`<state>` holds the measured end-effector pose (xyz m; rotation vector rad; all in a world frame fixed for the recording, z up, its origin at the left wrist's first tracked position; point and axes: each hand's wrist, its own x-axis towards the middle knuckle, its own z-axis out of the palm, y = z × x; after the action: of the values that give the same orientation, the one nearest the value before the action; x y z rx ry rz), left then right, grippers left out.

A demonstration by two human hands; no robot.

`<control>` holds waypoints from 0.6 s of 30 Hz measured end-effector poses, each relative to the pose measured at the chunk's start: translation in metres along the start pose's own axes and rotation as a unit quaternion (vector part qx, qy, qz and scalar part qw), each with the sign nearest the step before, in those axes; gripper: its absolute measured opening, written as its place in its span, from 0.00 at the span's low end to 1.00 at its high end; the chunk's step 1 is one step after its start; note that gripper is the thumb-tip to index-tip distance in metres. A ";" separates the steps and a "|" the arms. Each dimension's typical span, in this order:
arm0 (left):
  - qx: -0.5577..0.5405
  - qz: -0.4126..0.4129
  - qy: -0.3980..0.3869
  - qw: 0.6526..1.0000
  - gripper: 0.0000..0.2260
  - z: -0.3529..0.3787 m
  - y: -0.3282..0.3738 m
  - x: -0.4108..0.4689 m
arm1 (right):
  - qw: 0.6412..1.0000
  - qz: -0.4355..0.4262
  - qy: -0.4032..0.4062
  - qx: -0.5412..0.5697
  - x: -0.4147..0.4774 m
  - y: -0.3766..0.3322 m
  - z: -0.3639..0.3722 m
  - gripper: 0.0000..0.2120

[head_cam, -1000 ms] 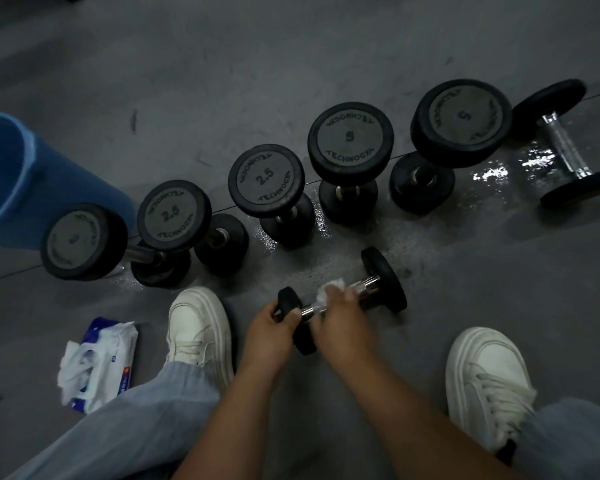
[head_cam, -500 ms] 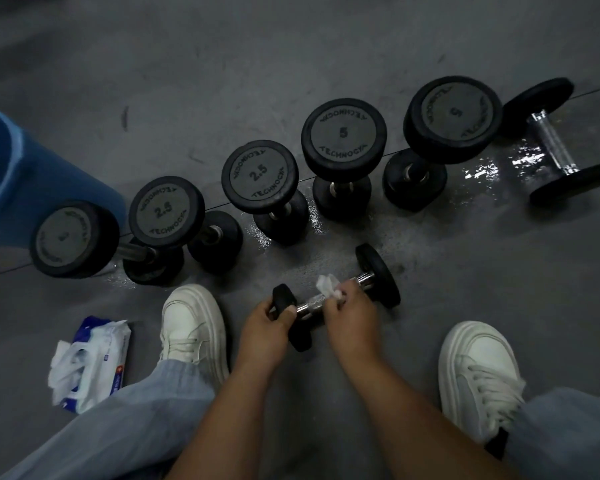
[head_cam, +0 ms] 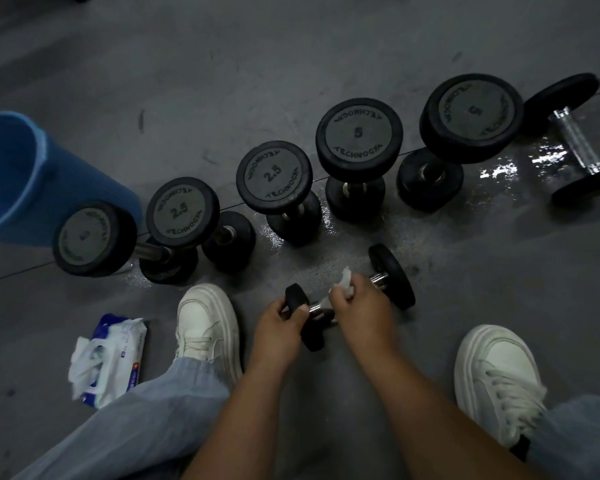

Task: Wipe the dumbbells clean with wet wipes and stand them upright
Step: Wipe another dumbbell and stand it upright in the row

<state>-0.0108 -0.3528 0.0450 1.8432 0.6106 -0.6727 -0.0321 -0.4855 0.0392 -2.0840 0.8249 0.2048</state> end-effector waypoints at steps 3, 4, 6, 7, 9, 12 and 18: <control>-0.002 0.000 -0.003 1.000 0.06 0.000 0.000 0.001 | 0.992 0.038 -0.107 -0.060 -0.003 0.001 -0.002 0.08; -0.005 0.000 -0.003 1.000 0.06 0.000 0.001 0.002 | 0.984 0.052 -0.160 -0.063 -0.008 0.004 -0.001 0.05; -0.008 -0.002 -0.004 1.000 0.06 -0.001 -0.002 0.003 | 0.987 0.041 -0.152 -0.008 -0.014 0.005 -0.001 0.04; -0.009 -0.001 -0.004 1.000 0.07 0.000 -0.002 0.003 | 0.995 0.002 -0.094 0.020 -0.012 0.006 0.000 0.06; -0.008 0.002 -0.003 1.000 0.07 0.000 -0.004 0.004 | 0.997 -0.057 0.014 0.050 -0.002 0.002 -0.001 0.07; 0.001 0.002 -0.005 1.000 0.06 -0.001 -0.004 0.004 | 0.996 -0.054 0.071 0.014 0.009 0.000 0.005 0.12; -0.009 -0.005 -0.011 1.000 0.06 -0.001 -0.006 0.004 | 0.986 -0.149 -0.069 -0.022 -0.016 0.007 0.026 0.16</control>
<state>-0.0119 -0.3489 0.0385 1.8141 0.6100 -0.6905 -0.0449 -0.4602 0.0258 -2.1776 0.4224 0.2040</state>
